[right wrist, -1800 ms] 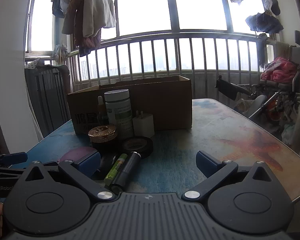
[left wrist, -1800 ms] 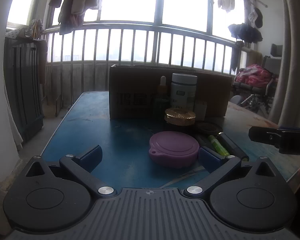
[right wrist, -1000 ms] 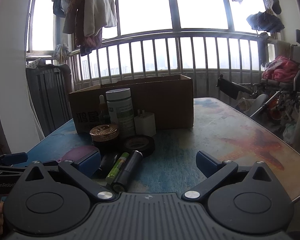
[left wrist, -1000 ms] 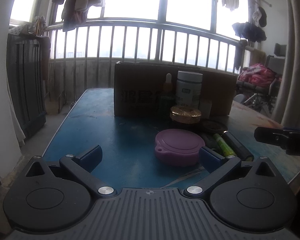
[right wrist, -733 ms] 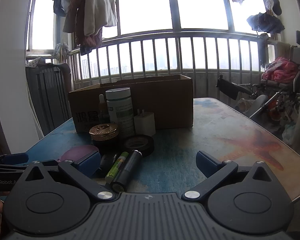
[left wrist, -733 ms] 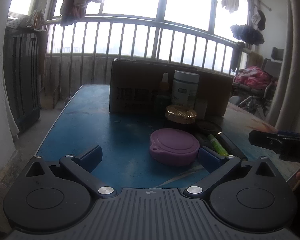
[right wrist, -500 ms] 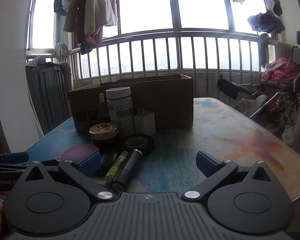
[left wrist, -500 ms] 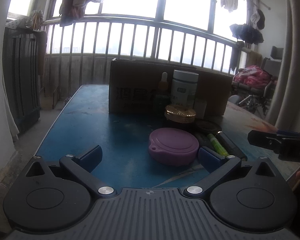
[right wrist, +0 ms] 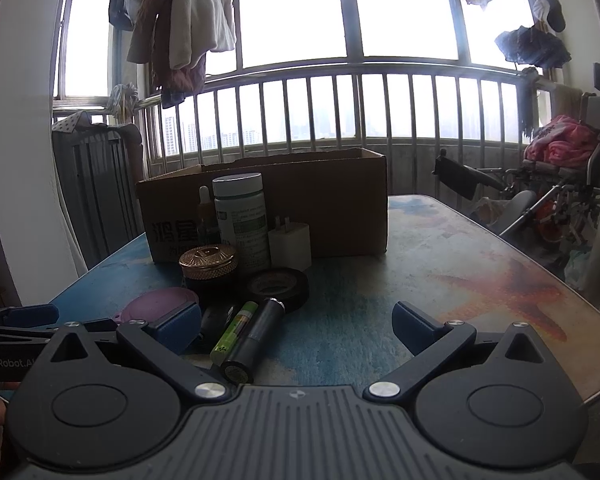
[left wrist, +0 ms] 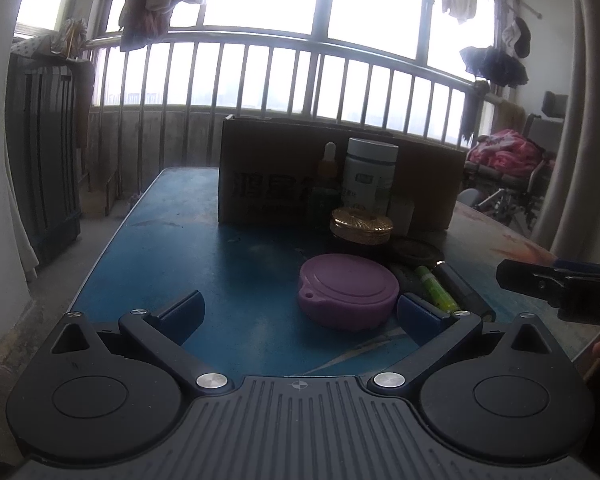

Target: Organize rigid objects

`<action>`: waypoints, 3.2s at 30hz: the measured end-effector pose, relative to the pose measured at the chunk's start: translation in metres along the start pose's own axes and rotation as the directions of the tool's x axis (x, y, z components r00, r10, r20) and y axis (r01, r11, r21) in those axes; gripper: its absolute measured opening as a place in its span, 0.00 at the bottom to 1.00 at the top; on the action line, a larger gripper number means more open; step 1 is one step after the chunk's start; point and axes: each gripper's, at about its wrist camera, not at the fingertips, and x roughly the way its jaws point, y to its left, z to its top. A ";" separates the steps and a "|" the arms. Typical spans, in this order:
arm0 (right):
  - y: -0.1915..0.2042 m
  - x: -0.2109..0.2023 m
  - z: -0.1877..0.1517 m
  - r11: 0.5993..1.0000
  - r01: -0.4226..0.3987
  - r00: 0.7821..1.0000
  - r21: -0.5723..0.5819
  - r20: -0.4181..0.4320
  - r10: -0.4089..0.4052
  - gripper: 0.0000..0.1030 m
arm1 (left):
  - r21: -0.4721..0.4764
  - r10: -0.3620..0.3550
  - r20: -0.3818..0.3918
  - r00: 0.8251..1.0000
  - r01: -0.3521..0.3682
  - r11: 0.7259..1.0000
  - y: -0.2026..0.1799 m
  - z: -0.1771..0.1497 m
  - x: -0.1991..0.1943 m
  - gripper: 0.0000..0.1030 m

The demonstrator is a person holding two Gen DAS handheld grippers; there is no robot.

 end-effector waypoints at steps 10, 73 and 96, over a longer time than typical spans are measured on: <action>0.000 0.000 0.000 1.000 -0.002 1.000 -0.001 -0.002 0.002 1.00 | 0.006 0.003 -0.005 1.000 -0.003 1.000 -0.001 -0.001 0.000 1.00; -0.002 0.002 -0.002 1.000 0.031 0.999 0.002 -0.019 -0.031 1.00 | 0.093 0.065 -0.043 0.997 -0.061 0.994 -0.007 -0.006 0.008 1.00; 0.008 0.016 0.007 0.993 -0.118 0.992 0.024 -0.043 0.119 0.96 | 0.038 -0.070 -0.086 0.994 0.073 0.997 -0.021 0.004 0.032 0.64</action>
